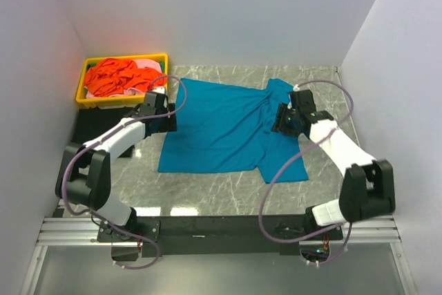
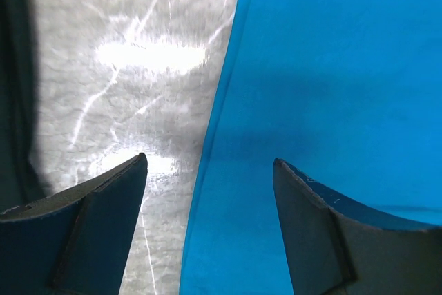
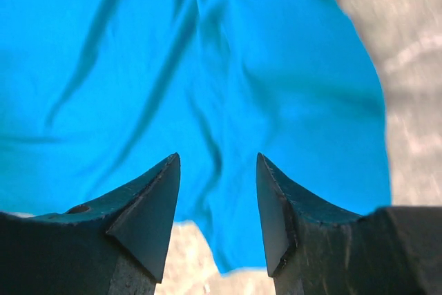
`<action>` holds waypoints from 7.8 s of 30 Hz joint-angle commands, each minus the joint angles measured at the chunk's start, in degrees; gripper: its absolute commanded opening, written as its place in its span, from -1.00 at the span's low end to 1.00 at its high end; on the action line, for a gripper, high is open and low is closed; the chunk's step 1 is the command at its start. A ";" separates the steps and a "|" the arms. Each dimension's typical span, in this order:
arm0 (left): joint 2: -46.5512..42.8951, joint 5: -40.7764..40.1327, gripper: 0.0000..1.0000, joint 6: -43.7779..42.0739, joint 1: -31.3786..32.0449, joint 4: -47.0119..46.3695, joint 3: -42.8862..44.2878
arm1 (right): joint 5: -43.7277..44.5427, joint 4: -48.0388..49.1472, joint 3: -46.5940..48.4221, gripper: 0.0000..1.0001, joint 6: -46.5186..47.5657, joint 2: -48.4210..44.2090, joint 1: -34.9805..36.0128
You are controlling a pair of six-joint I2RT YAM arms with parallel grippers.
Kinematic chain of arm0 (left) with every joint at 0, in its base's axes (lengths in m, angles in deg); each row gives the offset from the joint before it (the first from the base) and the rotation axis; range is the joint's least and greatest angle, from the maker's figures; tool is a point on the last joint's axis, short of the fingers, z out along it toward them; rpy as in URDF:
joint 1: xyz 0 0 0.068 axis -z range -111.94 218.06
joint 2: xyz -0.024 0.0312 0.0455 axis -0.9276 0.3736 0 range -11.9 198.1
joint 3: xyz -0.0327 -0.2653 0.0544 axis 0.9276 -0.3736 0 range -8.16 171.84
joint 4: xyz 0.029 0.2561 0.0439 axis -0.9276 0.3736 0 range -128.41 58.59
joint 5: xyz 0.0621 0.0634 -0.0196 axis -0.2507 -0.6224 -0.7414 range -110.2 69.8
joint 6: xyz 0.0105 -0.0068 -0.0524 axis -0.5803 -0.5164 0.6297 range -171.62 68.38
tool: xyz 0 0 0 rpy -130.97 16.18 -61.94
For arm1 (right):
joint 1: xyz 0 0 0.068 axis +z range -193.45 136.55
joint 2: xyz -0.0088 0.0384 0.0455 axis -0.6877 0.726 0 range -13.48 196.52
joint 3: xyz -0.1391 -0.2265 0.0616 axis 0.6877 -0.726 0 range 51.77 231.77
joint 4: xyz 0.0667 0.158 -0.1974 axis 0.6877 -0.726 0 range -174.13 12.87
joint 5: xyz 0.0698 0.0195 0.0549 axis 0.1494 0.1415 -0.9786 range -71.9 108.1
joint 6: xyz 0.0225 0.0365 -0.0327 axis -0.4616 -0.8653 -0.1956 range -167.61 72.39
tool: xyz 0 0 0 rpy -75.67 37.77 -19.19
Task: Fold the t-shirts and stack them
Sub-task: Flatten the tshirt out, then fold the tshirt
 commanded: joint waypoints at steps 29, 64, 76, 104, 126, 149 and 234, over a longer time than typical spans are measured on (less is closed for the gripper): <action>-9.19 -2.92 0.58 -1.45 0.14 -1.06 -0.42 | 12.88 -12.30 -10.79 -0.42 -4.99 6.93 2.24; -0.14 -1.87 0.46 3.12 10.51 3.77 -3.75 | 6.14 -10.39 -8.53 -0.32 -6.14 -18.13 -3.70; -2.15 -0.81 0.46 14.72 10.60 7.11 -13.95 | -3.46 7.64 -0.62 -0.31 -2.18 -1.18 -16.38; -1.05 -4.51 0.71 8.40 7.27 -5.00 0.71 | -14.97 13.97 18.11 -0.16 0.46 27.40 -22.10; 14.90 -1.52 0.67 7.69 3.66 -4.75 4.95 | -24.90 14.94 41.64 -0.11 -10.96 49.90 -23.24; 12.87 -6.35 0.60 6.46 3.66 0.52 0.99 | 3.27 5.89 54.14 -0.73 -0.42 43.67 -16.31; 23.31 -0.11 0.68 3.30 5.06 -1.06 30.51 | 7.00 2.28 -7.01 -0.18 -0.06 3.42 -13.58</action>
